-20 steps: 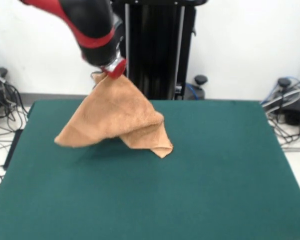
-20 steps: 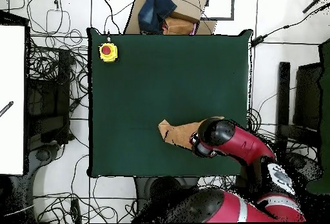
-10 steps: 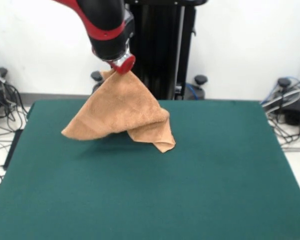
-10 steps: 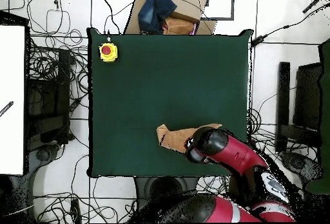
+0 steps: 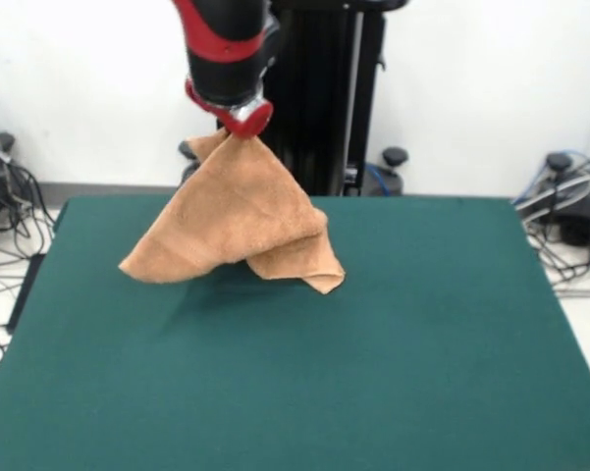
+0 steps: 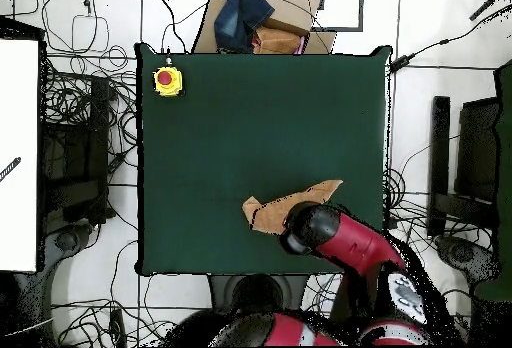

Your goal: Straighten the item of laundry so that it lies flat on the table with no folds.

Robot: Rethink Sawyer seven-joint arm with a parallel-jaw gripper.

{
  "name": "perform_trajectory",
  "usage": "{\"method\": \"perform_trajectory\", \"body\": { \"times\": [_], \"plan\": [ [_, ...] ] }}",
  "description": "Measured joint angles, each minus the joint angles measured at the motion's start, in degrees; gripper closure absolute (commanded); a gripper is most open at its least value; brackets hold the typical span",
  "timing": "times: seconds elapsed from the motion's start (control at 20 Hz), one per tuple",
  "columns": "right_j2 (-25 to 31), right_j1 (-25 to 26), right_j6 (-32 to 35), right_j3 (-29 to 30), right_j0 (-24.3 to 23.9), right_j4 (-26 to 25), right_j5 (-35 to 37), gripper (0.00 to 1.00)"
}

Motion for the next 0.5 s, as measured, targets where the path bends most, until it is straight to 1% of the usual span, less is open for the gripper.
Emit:
{"method": "perform_trajectory", "body": {
  "times": [0.15,0.3,0.5],
  "plan": [
    [-2.4,-1.27,0.41,0.6,3.47,-0.01,-2.7,1.0],
    [-5.92,-2.71,0.52,1.06,8.15,0.15,-8.22,1.0],
    [-7.75,-3.73,0.91,1.37,9.95,1.4,-10.91,1.0]
  ]
}}
